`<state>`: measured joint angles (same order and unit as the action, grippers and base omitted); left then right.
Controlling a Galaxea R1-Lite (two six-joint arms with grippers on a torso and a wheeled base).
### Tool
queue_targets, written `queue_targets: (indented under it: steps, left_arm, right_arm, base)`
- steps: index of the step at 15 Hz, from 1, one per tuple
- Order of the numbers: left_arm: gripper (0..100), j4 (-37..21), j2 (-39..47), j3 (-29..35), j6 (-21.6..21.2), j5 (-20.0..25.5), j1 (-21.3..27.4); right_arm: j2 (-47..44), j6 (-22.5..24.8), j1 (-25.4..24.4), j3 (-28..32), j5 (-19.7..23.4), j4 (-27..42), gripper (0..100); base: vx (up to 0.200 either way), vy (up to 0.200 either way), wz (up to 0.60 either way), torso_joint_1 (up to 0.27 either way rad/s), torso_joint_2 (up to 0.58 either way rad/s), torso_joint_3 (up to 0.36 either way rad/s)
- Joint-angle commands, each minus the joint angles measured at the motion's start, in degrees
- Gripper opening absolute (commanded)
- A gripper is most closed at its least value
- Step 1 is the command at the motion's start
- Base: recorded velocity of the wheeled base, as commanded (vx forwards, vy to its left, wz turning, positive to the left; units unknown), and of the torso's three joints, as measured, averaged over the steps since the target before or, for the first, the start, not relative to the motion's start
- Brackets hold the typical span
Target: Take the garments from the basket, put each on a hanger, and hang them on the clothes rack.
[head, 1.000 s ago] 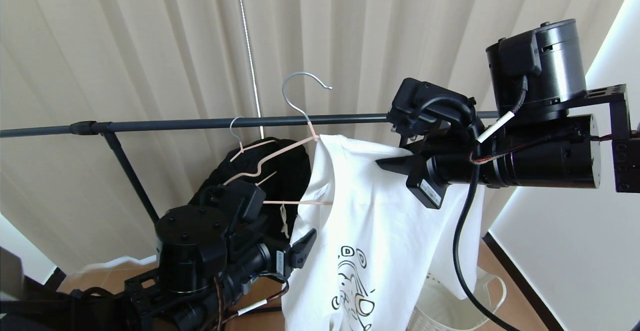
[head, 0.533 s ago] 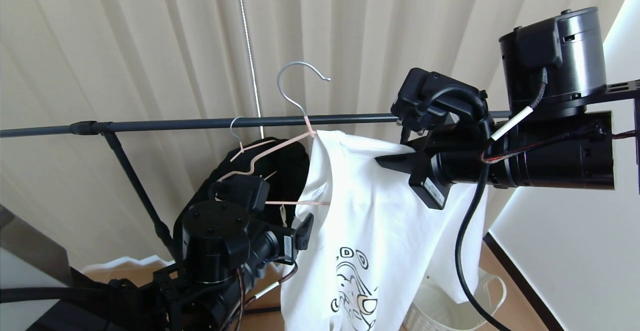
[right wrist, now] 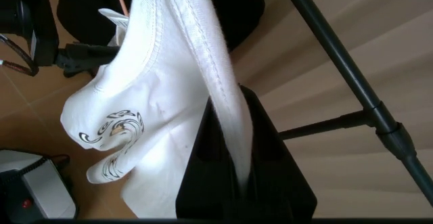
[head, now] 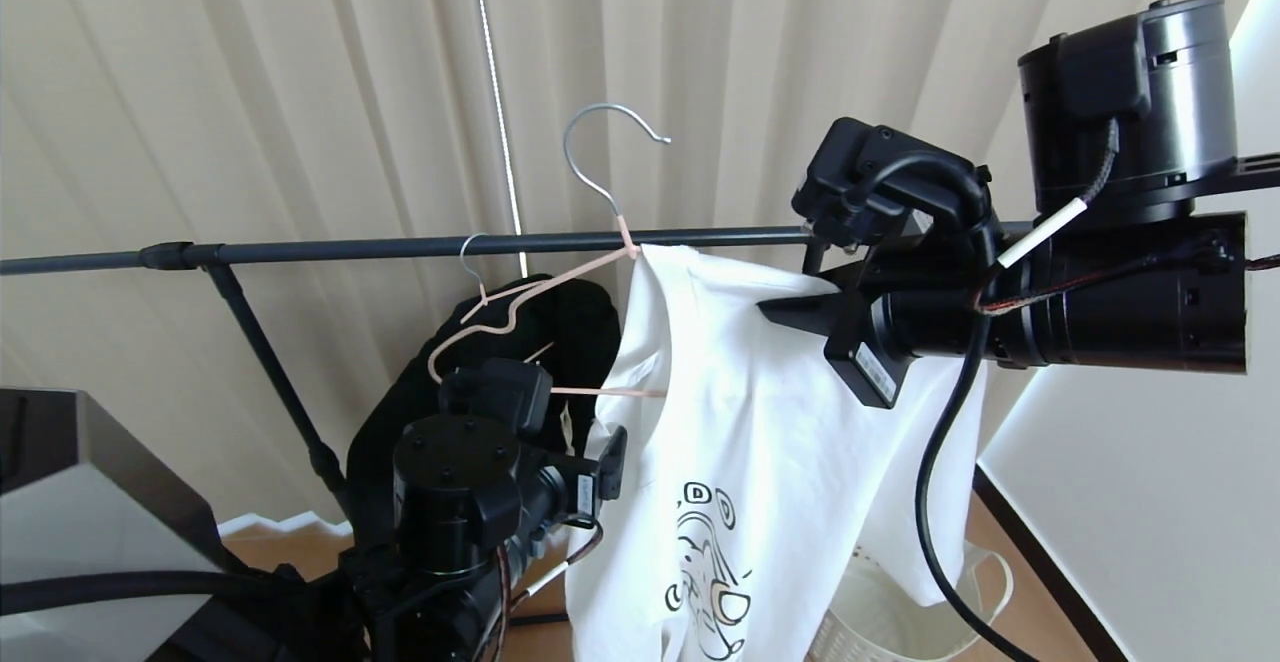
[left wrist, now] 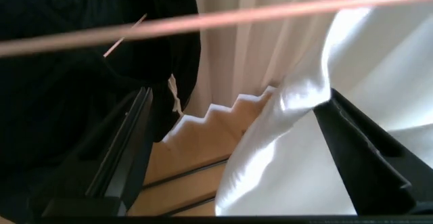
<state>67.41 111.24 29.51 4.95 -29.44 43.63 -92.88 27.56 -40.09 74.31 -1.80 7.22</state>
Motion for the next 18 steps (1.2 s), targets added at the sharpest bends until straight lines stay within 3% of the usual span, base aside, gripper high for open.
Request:
queue_targets:
  steps: [1, 7, 16, 18]
  left_arm:
    - [100, 0.53, 1.88, 0.02, -0.29, -0.88, -0.12]
    - [100, 12.65, 5.57, 0.37, -0.12, -0.88, 0.05]
    - [100, 12.57, 11.1, -0.86, -1.79, -0.97, 0.4]
    - [100, 12.74, 10.93, -1.12, -2.14, -0.97, 0.32]
  right_arm:
    - [0.68, -1.11, 0.02, 0.13, -0.04, -0.8, 0]
    - [0.59, -1.37, -0.86, -0.13, 0.05, -1.24, 0]
    - [2.88, -2.25, -1.83, 0.31, -0.04, -1.24, 0]
    - [3.32, -2.25, 0.28, 0.39, -0.22, -1.24, 0]
  base:
    - [0.0, 0.0, 0.0, 0.0, 0.0, 0.0]
    - [0.0, 0.0, 0.0, 0.0, 0.0, 0.0]
    - [0.0, 0.0, 0.0, 0.0, 0.0, 0.0]
    - [0.0, 0.0, 0.0, 0.0, 0.0, 0.0]
